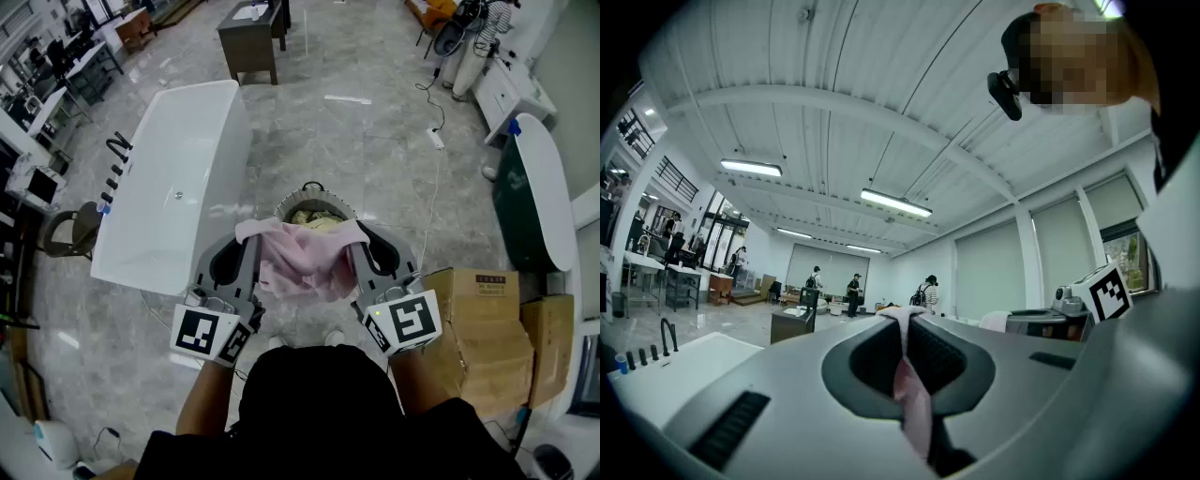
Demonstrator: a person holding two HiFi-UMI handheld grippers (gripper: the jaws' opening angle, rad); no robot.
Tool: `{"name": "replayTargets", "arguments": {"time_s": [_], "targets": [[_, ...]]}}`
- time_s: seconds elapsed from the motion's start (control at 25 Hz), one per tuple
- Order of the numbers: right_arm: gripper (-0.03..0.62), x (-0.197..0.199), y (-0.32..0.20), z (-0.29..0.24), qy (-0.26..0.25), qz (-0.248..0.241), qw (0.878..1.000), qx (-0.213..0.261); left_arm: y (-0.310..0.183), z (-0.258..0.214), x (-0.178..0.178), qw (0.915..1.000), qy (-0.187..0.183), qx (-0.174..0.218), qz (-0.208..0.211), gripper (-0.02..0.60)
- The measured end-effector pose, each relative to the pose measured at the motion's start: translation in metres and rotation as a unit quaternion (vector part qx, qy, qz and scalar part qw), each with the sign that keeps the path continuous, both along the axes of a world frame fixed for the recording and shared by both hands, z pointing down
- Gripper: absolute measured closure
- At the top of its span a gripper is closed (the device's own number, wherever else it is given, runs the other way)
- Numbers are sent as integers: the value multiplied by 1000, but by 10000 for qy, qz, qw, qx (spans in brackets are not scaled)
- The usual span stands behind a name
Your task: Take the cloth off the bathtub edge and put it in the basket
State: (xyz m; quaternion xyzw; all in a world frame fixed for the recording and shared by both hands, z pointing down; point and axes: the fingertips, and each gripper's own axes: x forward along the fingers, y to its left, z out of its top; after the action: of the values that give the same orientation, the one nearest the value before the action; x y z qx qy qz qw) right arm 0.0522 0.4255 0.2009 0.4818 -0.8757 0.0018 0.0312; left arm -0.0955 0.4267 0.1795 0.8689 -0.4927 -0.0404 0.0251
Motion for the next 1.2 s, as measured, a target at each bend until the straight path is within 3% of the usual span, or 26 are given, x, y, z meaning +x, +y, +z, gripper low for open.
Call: {"name": "replayTargets", "arguments": {"time_s": [0.36, 0.76, 1.2], "targets": [[562, 15, 5, -10, -219, -145, 9996, 47, 2, -14, 12, 9996, 161, 141, -208, 565], [560, 29, 19, -14, -75, -205, 9997, 133, 15, -15, 32, 9993, 232, 162, -246, 565], [560, 45, 27, -31, -138, -440, 9985, 301, 15, -32, 56, 9989, 132, 328, -308, 565]]}}
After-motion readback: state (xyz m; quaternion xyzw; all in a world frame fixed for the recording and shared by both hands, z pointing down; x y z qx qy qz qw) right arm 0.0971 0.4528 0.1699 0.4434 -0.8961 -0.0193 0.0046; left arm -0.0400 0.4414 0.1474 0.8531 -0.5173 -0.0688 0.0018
